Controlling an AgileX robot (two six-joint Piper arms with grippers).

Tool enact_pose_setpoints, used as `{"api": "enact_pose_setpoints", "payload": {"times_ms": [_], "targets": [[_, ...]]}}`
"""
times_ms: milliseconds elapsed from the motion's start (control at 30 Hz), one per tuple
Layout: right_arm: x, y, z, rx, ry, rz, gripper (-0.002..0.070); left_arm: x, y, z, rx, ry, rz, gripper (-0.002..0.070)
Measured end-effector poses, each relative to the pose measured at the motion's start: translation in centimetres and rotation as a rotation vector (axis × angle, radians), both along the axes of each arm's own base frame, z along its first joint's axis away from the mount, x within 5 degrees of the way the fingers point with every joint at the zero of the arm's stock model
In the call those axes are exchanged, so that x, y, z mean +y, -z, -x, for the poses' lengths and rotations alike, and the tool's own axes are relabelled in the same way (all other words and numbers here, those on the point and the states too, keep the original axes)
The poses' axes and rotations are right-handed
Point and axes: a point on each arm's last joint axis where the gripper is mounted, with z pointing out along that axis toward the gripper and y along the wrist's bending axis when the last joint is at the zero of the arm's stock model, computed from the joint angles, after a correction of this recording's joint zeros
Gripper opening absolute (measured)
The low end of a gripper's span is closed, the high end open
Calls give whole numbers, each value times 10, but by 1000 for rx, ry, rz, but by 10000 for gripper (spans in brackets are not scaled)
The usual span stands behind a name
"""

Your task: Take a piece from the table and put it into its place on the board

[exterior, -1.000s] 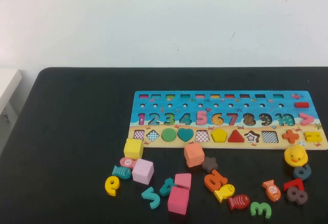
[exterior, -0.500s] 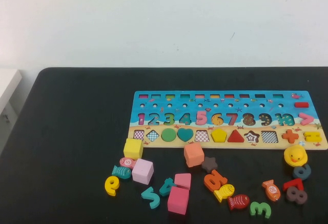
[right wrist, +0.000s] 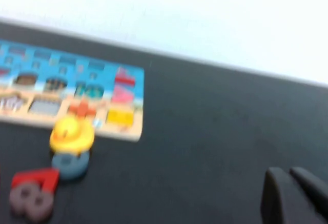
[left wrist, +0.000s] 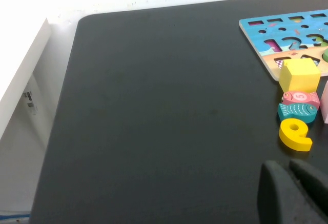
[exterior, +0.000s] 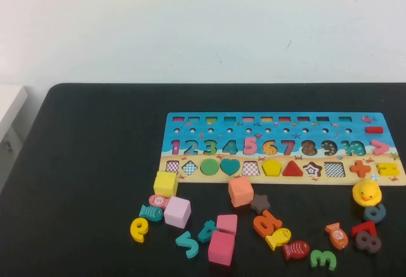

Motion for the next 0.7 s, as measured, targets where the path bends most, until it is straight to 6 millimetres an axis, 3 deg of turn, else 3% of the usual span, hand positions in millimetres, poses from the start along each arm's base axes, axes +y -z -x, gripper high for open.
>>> {"api": "enact_pose_setpoints", "payload": {"times_ms": [200, 700], "targets": [[1, 11, 3, 126, -12, -13, 19, 0, 0, 0, 0, 0, 0, -2], [-1, 12, 4, 106, 71, -205, 19, 0, 0, 0, -1, 1, -4, -2]]}}
